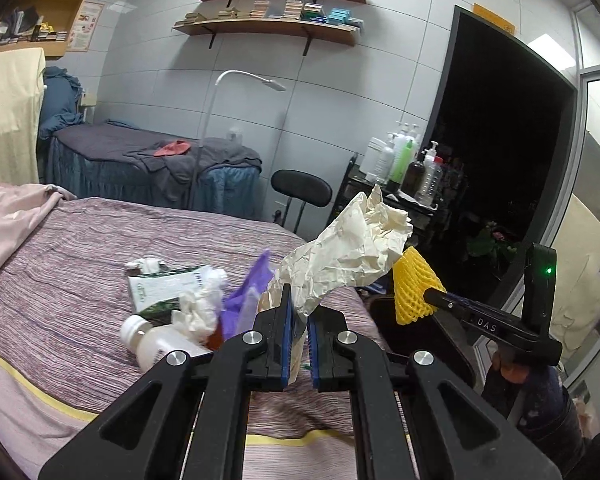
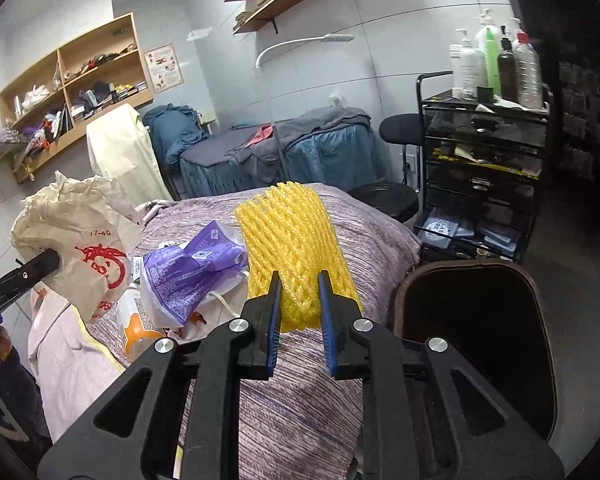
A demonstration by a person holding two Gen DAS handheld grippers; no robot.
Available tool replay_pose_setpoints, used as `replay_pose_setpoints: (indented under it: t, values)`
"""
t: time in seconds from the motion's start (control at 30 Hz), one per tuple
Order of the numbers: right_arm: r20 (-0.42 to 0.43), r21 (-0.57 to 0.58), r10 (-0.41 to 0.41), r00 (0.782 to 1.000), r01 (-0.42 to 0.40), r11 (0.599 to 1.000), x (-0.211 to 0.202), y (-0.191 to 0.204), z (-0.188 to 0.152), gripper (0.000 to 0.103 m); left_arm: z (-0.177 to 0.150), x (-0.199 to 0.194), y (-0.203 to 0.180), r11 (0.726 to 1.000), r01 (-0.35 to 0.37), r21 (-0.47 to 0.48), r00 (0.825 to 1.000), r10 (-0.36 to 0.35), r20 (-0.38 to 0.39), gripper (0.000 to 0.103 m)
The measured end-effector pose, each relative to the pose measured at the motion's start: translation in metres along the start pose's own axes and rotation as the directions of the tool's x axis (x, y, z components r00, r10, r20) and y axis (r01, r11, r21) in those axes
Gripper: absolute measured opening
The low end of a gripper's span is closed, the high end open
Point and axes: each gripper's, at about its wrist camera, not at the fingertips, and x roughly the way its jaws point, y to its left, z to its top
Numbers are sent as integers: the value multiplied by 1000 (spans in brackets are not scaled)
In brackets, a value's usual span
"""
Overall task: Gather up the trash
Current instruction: 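Carry the yellow foam net to the brown bin and open the right tool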
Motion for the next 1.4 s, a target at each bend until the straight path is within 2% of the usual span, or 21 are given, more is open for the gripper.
replay_pose_setpoints:
  t: [0.27, 0.53, 0.73, 1.03, 1.1, 1.13, 1.17, 1.2, 1.4]
  values:
    - [30, 53, -61, 998, 60, 997, -33, -34, -14, 18, -6, 11, -34, 997, 78, 2, 997, -78, -14, 7]
    - [-5, 133, -159, 987, 158, 978, -45, -89, -37, 18, -15, 34, -66, 988, 153, 13, 987, -152, -58, 7]
    - [-60, 181, -222, 973, 230, 956, -37, -123, -55, 18, -22, 53, -82, 980, 197, 9, 975, -195, -103, 7]
    - [-171, 188, -281, 944, 312, 931, 7, -155, -82, 19, -33, 71, -105, 972, 234, 20, 961, -229, -157, 7]
    - [-192, 193, -294, 936, 329, 924, 17, -159, -87, 24, -34, 75, -109, 970, 242, 20, 957, -235, -170, 7]
    - [-202, 195, -299, 933, 337, 921, 21, -162, -89, 38, -35, 76, -110, 969, 246, 19, 955, -239, -177, 7]
    - [-206, 198, -308, 929, 348, 916, 24, -163, -91, 58, -36, 77, -112, 968, 251, 18, 952, -243, -184, 7]
    - [-202, 204, -316, 927, 355, 912, 25, -164, -93, 63, -37, 79, -113, 967, 254, 18, 951, -246, -189, 7]
    - [-197, 220, -320, 927, 359, 907, 22, -164, -97, 67, -40, 88, -119, 963, 269, 10, 940, -260, -219, 7]
